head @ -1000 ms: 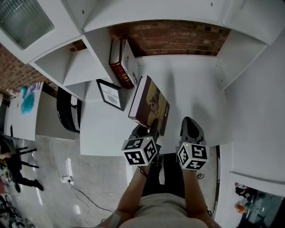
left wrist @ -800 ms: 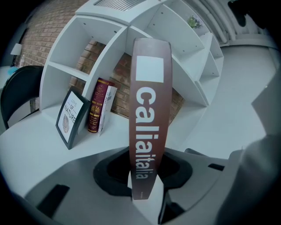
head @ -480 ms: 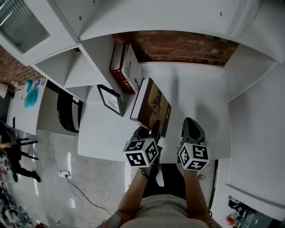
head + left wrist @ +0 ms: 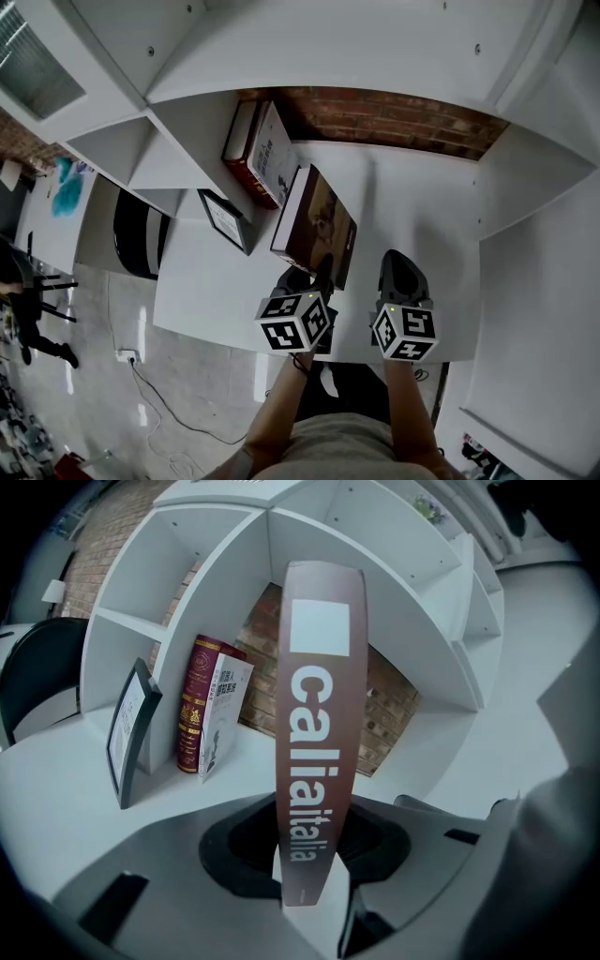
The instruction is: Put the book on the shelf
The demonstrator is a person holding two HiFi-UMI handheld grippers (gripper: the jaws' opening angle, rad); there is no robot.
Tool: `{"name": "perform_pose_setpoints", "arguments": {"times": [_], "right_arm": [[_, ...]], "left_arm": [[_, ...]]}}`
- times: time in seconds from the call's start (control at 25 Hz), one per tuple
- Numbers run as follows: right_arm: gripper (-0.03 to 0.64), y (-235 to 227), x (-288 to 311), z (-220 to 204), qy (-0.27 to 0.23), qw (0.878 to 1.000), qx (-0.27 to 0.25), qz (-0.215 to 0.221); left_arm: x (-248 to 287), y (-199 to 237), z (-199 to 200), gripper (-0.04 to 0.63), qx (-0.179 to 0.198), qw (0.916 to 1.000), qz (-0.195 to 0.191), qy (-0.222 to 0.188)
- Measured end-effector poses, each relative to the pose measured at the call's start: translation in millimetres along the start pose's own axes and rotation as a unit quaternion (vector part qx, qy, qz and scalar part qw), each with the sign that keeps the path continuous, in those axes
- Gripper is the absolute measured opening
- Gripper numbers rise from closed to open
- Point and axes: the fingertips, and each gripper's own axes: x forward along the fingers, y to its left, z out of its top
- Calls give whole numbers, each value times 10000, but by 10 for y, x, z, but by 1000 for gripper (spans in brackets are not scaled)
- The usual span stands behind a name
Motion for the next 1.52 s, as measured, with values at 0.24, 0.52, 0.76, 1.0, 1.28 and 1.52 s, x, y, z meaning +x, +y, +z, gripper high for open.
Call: {"name": "perform_pose_setpoints", "arguments": {"times": [0.24, 0.52, 0.76, 1.0, 1.28, 1.52], "right_arm": [[15, -120, 162, 40, 50, 9998, -21, 206], [15, -132, 300, 19, 118, 9990, -50, 425], [17, -94, 400, -57, 216, 9985, -55, 494], [17, -66, 470, -74, 248, 9989, -24, 402], [17, -40, 555, -170, 382, 9987, -37, 350], [17, -9, 632, -278, 487, 9983, -2, 320]], "left_arm": [[143, -9, 57, 149, -50, 9998, 201, -73], [225, 52, 30, 149, -116, 9991, 391, -70], [261, 143, 55, 149, -184, 9987, 457, -109], [309, 296, 104, 149, -232, 9987, 455, -73], [462, 435, 90, 149, -361, 9986, 393, 12], [568, 623, 83, 149, -361, 9983, 460, 43]]}}
